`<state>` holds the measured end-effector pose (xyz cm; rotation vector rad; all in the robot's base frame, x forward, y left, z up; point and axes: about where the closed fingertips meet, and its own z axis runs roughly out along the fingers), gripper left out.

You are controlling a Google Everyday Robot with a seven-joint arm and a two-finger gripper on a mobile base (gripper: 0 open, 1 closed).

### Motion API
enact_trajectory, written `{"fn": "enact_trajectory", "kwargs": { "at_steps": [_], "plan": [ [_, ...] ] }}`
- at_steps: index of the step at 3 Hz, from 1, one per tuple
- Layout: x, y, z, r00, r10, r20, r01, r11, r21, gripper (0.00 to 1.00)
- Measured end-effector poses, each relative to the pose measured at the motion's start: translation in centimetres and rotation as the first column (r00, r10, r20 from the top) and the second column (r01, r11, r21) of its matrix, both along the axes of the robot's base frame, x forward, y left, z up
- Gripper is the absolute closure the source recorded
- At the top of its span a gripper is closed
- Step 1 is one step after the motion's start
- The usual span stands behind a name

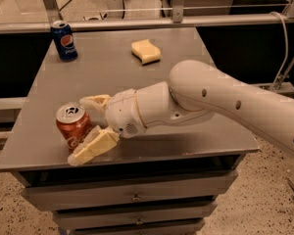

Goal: Pick coke can

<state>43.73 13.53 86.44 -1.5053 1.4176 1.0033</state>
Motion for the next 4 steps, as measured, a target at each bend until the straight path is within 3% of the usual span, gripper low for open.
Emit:
{"fn": "enact_trajectory", "kwargs": {
  "at_steps": [2, 3, 4],
  "plan": [
    [-0.1, 1.0, -0.5, 1.0, -0.004, -0.006, 0.004, 0.999, 0.048, 0.65],
    [0.2, -1.3, 1.4, 0.998, -0.048, 0.041, 0.045, 0.997, 0.068, 0.87],
    [0.9, -5.8, 4.7, 0.985, -0.117, 0.127, 0.103, 0.988, 0.111, 1.0]
  ]
}}
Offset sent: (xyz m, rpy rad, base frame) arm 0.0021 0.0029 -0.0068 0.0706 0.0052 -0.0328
